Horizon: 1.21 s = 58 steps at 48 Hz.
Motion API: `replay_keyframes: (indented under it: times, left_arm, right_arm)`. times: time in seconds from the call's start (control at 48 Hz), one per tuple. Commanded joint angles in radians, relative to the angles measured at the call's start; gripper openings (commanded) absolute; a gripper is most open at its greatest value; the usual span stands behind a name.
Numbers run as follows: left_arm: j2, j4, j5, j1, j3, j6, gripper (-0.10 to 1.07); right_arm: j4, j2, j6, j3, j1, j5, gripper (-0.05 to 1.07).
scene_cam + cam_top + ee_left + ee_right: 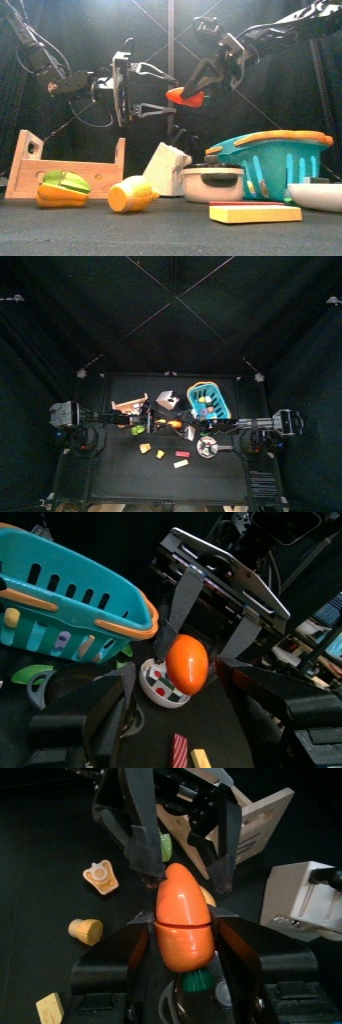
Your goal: Place carrot in front of toolbox
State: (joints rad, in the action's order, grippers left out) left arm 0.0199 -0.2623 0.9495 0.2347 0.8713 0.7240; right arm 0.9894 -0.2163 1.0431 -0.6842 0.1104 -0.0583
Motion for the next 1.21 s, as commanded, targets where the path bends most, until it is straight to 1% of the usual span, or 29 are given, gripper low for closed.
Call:
replay_keyframes:
  times: [0.0,0.146,0.312,0.479,0.542,0.646,0.75,0.854,0.938,1.188]
  left_arm:
    - [-0.043,0.002,0.006,0.006,0.011,-0.005,0.97]
    - [-0.112,0.0,0.008,0.008,0.075,-0.031,0.97]
    - [-0.172,-0.002,0.003,0.002,0.161,-0.066,0.97]
    - [-0.23,-0.046,0.003,-0.011,0.245,-0.11,0.97]
    - [-0.249,-0.064,0.003,-0.023,0.272,-0.13,0.96]
    - [-0.27,-0.069,-0.005,-0.058,0.318,-0.16,0.96]
    - [-0.285,-0.064,-0.018,-0.115,0.368,-0.183,0.96]
    - [-0.288,-0.057,-0.028,-0.173,0.39,-0.202,0.96]
    - [-0.288,-0.057,-0.043,-0.212,0.39,-0.23,0.96]
    - [-0.288,-0.055,-0.063,-0.261,0.365,-0.342,0.96]
  right_arm:
    - [-0.003,-0.009,0.009,0.008,0.005,0.003,0.7]
    - [-0.037,0.02,0.008,0.014,-0.003,0.005,0.7]
    - [-0.075,0.117,-0.003,0.057,-0.008,0.005,0.7]
    - [-0.083,0.213,-0.003,0.11,-0.038,0.003,0.7]
    - [-0.081,0.239,-0.003,0.129,-0.048,0.003,0.7]
    - [-0.083,0.273,-0.005,0.155,-0.063,0.002,0.7]
    - [-0.078,0.307,-0.006,0.17,-0.071,0.002,0.7]
    - [-0.083,0.337,-0.005,0.184,-0.074,0.002,0.7]
    - [-0.083,0.37,-0.005,0.201,-0.078,0.002,0.7]
    - [-0.078,0.457,-0.006,0.253,-0.08,-0.003,0.71]
